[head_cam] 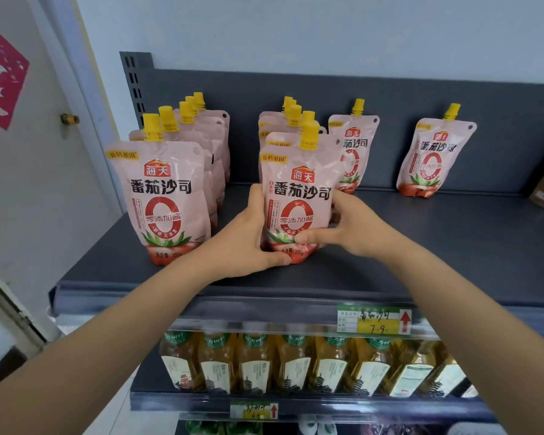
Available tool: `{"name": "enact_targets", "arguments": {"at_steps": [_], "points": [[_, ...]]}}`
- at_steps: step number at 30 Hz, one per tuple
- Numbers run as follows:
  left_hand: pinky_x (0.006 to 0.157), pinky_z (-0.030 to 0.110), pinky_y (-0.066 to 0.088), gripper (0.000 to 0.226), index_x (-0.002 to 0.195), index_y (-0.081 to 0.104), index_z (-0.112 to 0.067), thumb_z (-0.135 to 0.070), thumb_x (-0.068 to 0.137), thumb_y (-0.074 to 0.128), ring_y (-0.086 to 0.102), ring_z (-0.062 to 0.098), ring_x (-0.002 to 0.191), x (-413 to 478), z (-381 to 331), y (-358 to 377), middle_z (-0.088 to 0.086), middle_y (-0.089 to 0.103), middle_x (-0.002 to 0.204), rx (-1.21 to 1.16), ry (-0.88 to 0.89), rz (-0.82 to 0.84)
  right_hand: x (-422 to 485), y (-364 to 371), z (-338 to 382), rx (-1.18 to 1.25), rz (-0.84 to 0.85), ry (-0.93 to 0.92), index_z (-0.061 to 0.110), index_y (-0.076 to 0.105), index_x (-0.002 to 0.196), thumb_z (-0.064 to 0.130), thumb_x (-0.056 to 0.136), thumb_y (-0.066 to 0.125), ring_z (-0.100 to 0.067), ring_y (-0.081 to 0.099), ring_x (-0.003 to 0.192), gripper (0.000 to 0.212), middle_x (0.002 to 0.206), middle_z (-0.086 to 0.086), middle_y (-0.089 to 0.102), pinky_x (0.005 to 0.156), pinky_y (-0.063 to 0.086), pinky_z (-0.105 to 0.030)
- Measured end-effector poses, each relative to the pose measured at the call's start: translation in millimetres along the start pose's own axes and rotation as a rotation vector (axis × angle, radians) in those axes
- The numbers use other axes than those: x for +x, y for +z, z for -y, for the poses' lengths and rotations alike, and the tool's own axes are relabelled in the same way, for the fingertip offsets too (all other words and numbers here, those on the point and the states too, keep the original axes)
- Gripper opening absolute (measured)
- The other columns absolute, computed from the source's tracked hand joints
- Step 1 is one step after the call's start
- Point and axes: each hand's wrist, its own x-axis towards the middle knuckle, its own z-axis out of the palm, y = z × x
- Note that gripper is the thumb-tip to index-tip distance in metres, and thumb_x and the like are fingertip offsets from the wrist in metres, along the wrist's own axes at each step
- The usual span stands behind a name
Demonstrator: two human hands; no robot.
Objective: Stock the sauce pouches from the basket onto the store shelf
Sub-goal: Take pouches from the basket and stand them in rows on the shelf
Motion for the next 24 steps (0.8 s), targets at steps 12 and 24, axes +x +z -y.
{"name": "enact_targets", "arguments": {"at_steps": [12, 24], "points": [[0.104, 0.041, 0.033, 0.098, 0.135, 0.024, -0.015, -0.067, 0.063, 0.068, 0.032, 0.023, 0.128, -28.2, -40.5, 3.4, 0.006, 0.029, 0.140, 0.532, 0.179, -0.584, -62.2, -14.9, 11.5, -0.484, -0.414, 0.151, 0.027, 0.048, 0.128, 0.066, 0.064, 0.068, -0.001, 0.047, 0.108, 0.078, 0.128, 0.010, 0.053, 0.087, 0.042, -0.022], [0.096, 0.050, 0.030, 0.082, 0.133, 0.035, -0.012, -0.071, 0.078, 0.050, 0.041, 0.038, 0.119, -20.5, -91.8, 116.6, 0.019, 0.043, 0.139, 0.545, 0.577, -0.287, -210.8, -32.7, 6.5, -0.771, -0.784, 0.509, 0.024, 0.049, 0.126, 0.050, 0.079, 0.066, -0.016, 0.051, 0.112, 0.056, 0.124, 0.005, 0.052, 0.081, 0.037, -0.025]]}}
